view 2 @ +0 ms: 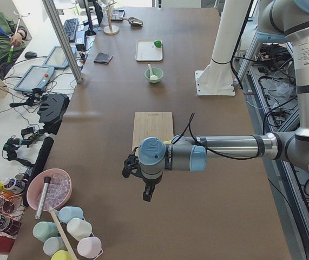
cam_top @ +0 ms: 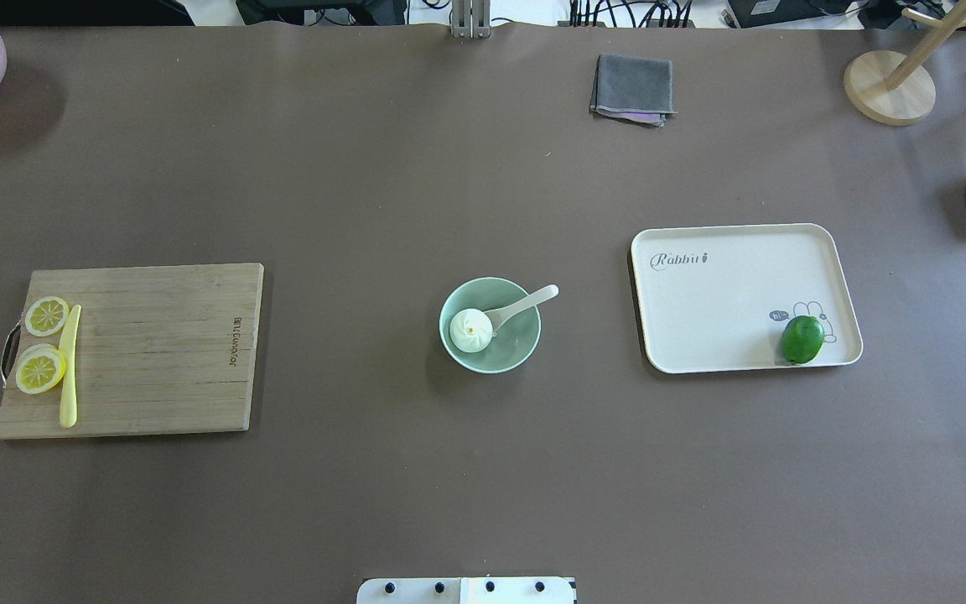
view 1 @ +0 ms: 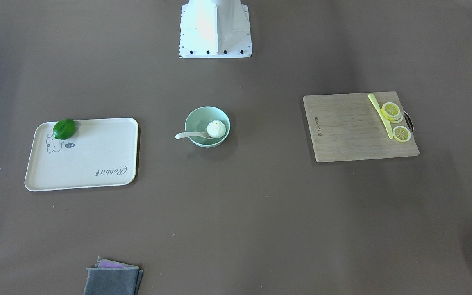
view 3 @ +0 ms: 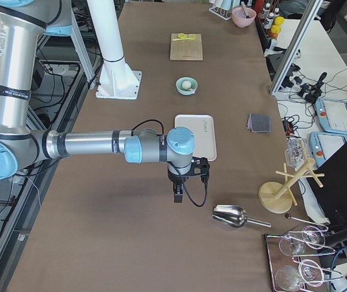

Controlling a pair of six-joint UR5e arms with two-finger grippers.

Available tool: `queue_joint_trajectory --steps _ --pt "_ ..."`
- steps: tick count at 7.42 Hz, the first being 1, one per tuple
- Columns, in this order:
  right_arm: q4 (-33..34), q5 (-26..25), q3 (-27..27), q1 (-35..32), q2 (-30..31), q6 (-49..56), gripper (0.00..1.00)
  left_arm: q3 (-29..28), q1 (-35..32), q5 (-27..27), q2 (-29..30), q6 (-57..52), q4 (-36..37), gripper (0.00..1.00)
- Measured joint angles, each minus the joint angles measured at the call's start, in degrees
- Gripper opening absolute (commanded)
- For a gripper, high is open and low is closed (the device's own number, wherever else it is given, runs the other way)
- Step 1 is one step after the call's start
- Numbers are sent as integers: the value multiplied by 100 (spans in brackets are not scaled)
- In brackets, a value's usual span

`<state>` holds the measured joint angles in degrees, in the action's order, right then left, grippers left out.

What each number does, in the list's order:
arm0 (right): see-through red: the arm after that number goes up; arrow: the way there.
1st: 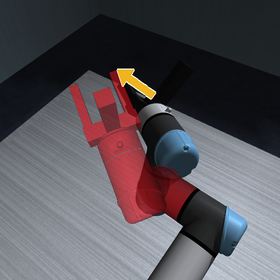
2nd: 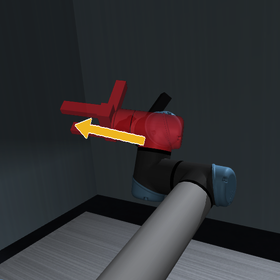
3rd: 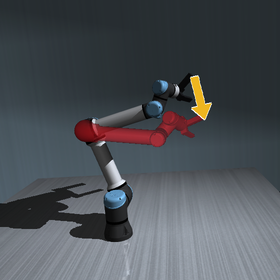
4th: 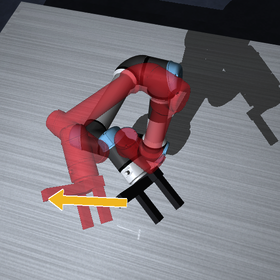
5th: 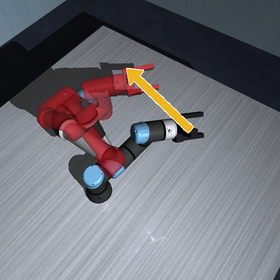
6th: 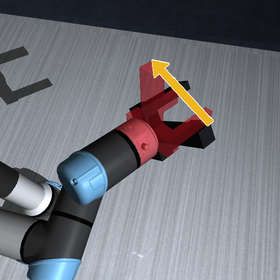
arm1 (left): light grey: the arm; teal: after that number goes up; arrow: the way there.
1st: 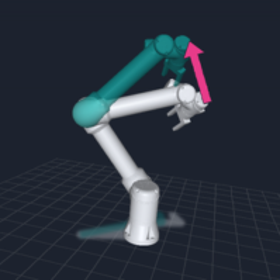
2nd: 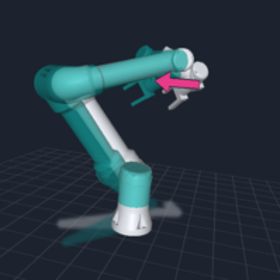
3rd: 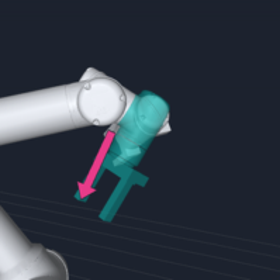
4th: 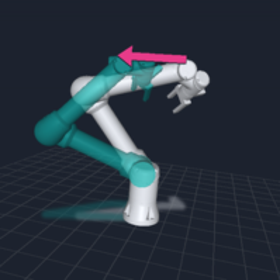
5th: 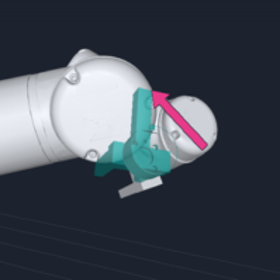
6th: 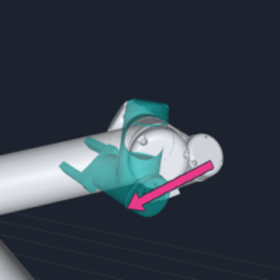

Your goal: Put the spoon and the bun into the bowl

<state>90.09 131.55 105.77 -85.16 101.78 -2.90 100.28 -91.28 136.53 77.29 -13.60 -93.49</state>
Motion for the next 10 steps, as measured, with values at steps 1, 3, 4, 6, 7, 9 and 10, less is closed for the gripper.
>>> queue_joint_trajectory --steps 1,3,4,6,7,9,10 --pt "0 9 3 0 -3 0 100 17 -1 2 -18 -2 -2 98" --pt "0 18 5 0 -7 0 100 43 -3 5 -38 -2 -2 98" --pt "0 20 5 0 -8 0 100 61 -4 5 -45 -3 -5 98" --pt "0 32 1 5 -9 0 100 84 -4 5 -53 -3 -10 98" --pt "0 49 -2 7 -9 0 100 86 -4 5 -55 -4 -11 98" --pt "0 83 -6 8 -24 6 100 88 1 5 -56 -6 -11 98" --pt "0 134 -9 8 -36 21 100 88 4 5 -56 -9 -11 98"
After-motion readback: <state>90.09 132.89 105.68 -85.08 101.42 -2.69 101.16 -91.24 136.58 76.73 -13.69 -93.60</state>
